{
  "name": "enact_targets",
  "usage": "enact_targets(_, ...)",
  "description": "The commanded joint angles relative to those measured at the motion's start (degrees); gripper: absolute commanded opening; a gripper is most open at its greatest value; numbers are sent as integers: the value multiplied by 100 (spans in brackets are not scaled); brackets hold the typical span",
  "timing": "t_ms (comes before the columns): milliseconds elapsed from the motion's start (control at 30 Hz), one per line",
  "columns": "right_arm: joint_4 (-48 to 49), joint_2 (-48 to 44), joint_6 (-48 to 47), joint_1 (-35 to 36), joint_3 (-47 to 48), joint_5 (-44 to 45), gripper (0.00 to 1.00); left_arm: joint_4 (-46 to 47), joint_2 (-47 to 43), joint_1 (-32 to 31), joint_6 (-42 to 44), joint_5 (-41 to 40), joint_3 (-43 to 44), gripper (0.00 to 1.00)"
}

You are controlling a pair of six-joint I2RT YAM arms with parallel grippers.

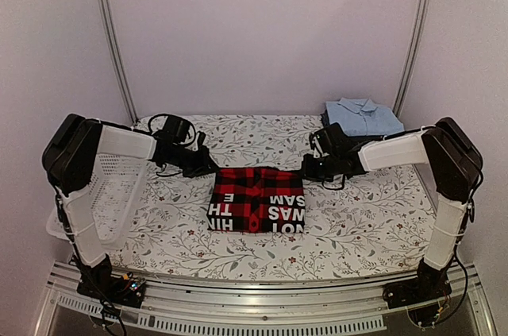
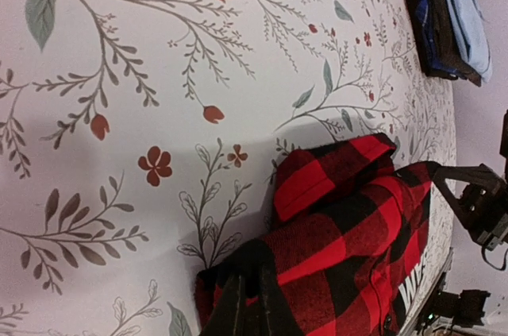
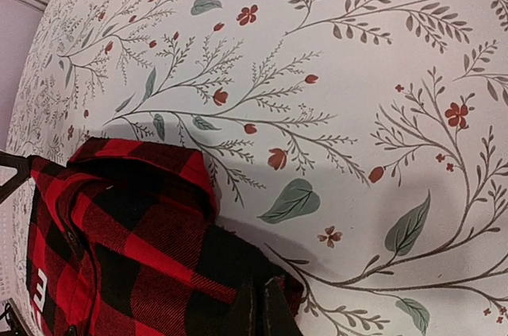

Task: Fold and stack the long sleeve shirts
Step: Fold the 2/3-rectangle-folded shirt at the center of the board, then smooth out the square-folded shirt at the center of the board.

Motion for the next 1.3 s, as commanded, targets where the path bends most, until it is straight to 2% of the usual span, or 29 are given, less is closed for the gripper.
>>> enact_targets(0,-62,214,-74,-106,297,191,9,-234,30,172,159,-37,262,14)
enact_targets(33,-173,216,-109,-98,364,211,15,-323,-24,178,175,-97,311,19)
enact_targets(100,-393,129,-188,-62,457,289,26,-600,-253,167,257,-349,386,39)
enact_targets(133,-530,45,-231,-27,509,500,34,-736,-398,155,303,-464,380,44)
enact_targets(167,-693,-17,-273,37,567,623,41,-934,-572,134,340,-586,360,50)
enact_targets(233,-964,-273,-368,226,657,810,50,-1116,-922,26,408,-648,222,54)
enact_targets(300,-1218,-487,-433,547,708,951,52,-1264,-1261,-200,421,-639,-46,54)
enact_targets(400,-1517,-657,-419,1013,727,1110,52,-1371,-1667,-620,353,-522,-462,46)
enact_targets(500,-1674,-697,-280,1525,706,1077,44,-1343,-1924,-1045,177,-187,-883,32)
enact_targets(600,-1734,-604,-126,1996,724,1004,42,-1236,-2011,-1387,21,-15,-1243,25)
enact_targets(700,-1697,-385,50,2261,733,975,42,-990,-1925,-1562,-103,-13,-1531,23)
enact_targets(1033,-1496,708,210,2216,739,924,44,-606,-1114,-1568,-157,-283,-1838,19)
enact_targets(1267,-1968,191,185,2215,1009,1370,48,-1074,-1567,-1567,-93,-511,-1651,19)
